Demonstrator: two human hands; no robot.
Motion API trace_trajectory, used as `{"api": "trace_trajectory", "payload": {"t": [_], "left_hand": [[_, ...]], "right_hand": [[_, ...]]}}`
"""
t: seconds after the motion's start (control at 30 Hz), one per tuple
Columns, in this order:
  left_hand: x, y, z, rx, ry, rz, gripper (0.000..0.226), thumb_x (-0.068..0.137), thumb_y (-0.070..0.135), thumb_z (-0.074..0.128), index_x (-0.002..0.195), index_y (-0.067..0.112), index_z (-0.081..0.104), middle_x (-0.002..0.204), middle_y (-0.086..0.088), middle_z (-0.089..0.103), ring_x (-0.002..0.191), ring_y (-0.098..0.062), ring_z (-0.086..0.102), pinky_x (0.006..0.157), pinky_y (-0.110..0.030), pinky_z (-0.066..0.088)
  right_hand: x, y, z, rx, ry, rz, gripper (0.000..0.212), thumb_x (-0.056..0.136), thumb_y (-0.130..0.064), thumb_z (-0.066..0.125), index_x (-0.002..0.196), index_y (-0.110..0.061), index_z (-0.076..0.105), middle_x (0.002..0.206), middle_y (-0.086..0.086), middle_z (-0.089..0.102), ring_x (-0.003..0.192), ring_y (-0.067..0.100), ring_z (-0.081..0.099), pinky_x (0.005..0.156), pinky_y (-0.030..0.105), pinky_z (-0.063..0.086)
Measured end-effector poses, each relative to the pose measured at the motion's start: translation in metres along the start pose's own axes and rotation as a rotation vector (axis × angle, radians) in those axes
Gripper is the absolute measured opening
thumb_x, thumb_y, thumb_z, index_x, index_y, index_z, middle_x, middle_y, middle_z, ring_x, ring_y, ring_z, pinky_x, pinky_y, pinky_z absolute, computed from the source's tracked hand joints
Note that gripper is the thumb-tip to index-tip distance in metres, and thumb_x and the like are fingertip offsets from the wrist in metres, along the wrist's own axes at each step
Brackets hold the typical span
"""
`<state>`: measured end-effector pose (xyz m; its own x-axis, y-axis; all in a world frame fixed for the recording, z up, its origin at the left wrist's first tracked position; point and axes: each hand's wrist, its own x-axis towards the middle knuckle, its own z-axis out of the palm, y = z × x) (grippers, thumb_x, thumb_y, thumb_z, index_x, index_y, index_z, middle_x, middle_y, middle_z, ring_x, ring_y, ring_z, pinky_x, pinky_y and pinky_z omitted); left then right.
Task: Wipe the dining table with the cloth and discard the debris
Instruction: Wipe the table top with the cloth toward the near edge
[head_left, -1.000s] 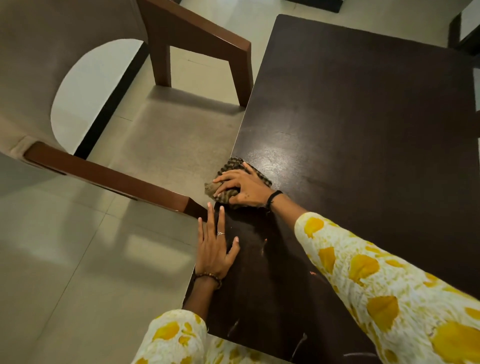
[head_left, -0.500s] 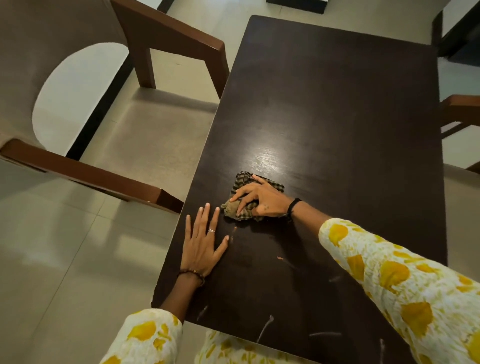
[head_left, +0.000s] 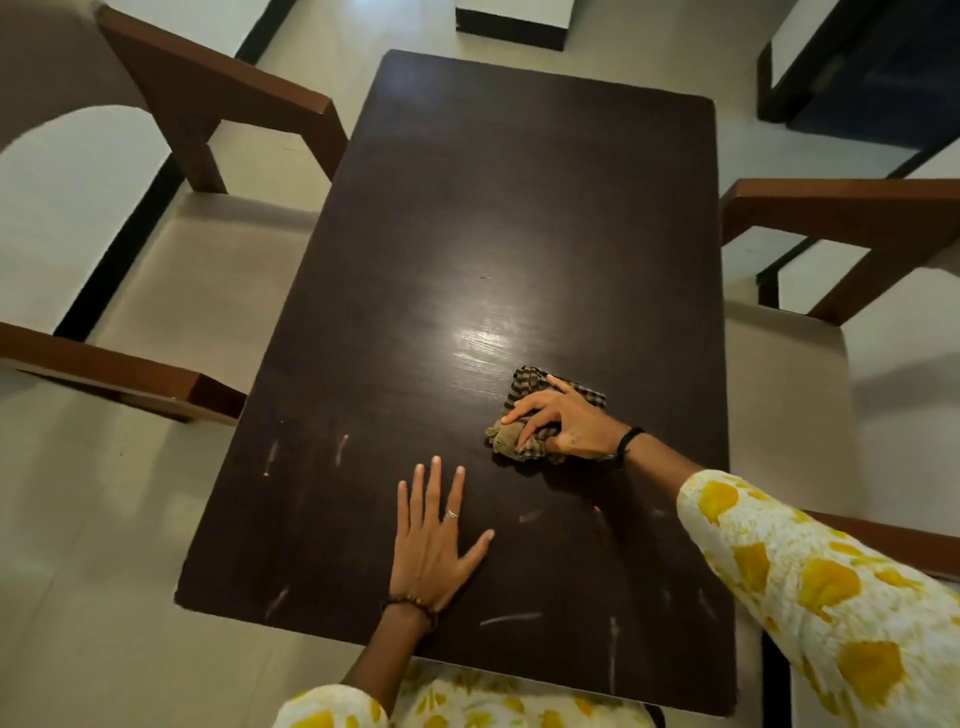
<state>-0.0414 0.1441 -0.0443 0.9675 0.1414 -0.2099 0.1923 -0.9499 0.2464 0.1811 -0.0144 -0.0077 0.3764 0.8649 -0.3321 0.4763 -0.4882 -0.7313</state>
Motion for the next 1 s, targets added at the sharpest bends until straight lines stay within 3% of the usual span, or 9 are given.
{"api": "trace_trajectory", "payload": {"t": [0.13, 0.23, 0.37, 0.53, 0.6, 0.83, 1.0], "left_hand": [[0.002, 0.014, 0.000, 0.004, -0.007, -0.022, 0.076, 0.088, 0.064, 0.017, 0.145, 0.014, 0.021, 0.151, -0.019, 0.014, 0.139, -0.033, 0.009, 0.112, -0.045, 0.001], [0.003, 0.035, 0.002, -0.006, -0.005, 0.044, 0.075, 0.087, 0.062, 0.029, 0.145, 0.015, 0.022, 0.150, -0.019, 0.017, 0.139, -0.032, 0.011, 0.112, -0.046, 0.002], [0.005, 0.069, 0.008, -0.013, -0.005, 0.108, 0.075, 0.085, 0.059, 0.037, 0.145, 0.016, 0.022, 0.150, -0.017, 0.023, 0.139, -0.029, 0.012, 0.111, -0.046, 0.005], [0.015, 0.106, 0.019, -0.044, -0.021, 0.133, 0.076, 0.084, 0.060, 0.037, 0.144, 0.018, 0.019, 0.150, -0.015, 0.022, 0.139, -0.027, 0.012, 0.110, -0.047, 0.006], [0.017, 0.116, 0.023, -0.032, -0.039, 0.160, 0.076, 0.084, 0.060, 0.038, 0.144, 0.017, 0.020, 0.150, -0.015, 0.022, 0.139, -0.027, 0.013, 0.110, -0.046, 0.005], [0.014, 0.123, 0.031, 0.010, -0.051, 0.190, 0.077, 0.087, 0.059, 0.034, 0.146, 0.012, 0.018, 0.151, -0.015, 0.019, 0.140, -0.027, 0.012, 0.109, -0.048, 0.011], [0.013, 0.123, 0.030, -0.007, -0.050, 0.204, 0.076, 0.087, 0.058, 0.034, 0.146, 0.012, 0.017, 0.151, -0.015, 0.018, 0.140, -0.026, 0.011, 0.111, -0.047, 0.009]], "right_hand": [[-0.036, 0.022, -0.017, 0.000, 0.001, 0.043, 0.035, 0.067, 0.006, 0.059, 0.088, -0.017, 0.075, 0.122, -0.011, 0.057, 0.119, 0.002, 0.039, 0.111, 0.037, -0.011], [-0.042, 0.023, -0.016, -0.014, 0.035, 0.056, 0.040, 0.065, 0.010, 0.057, 0.088, -0.018, 0.074, 0.119, -0.016, 0.055, 0.122, 0.006, 0.040, 0.112, 0.042, -0.011], [-0.027, 0.011, -0.006, -0.064, 0.084, 0.032, 0.044, 0.066, 0.007, 0.056, 0.098, -0.018, 0.073, 0.133, -0.005, 0.052, 0.132, 0.015, 0.033, 0.108, 0.044, -0.016], [0.013, -0.012, 0.002, -0.099, 0.050, -0.019, 0.038, 0.073, -0.007, 0.056, 0.105, -0.023, 0.070, 0.139, -0.005, 0.046, 0.136, 0.016, 0.027, 0.110, 0.055, -0.014], [0.009, -0.005, -0.002, -0.135, 0.021, -0.057, 0.036, 0.075, -0.006, 0.060, 0.105, -0.023, 0.070, 0.139, -0.006, 0.046, 0.136, 0.016, 0.028, 0.109, 0.052, -0.014], [-0.074, 0.052, -0.015, -0.157, 0.163, -0.044, 0.032, 0.075, -0.014, 0.063, 0.104, -0.026, 0.070, 0.137, -0.006, 0.049, 0.132, 0.017, 0.035, 0.109, 0.048, -0.010], [-0.144, 0.091, -0.022, -0.143, 0.255, 0.052, 0.029, 0.076, -0.016, 0.066, 0.103, -0.027, 0.071, 0.136, -0.009, 0.049, 0.126, 0.004, 0.032, 0.109, 0.054, -0.002]]}}
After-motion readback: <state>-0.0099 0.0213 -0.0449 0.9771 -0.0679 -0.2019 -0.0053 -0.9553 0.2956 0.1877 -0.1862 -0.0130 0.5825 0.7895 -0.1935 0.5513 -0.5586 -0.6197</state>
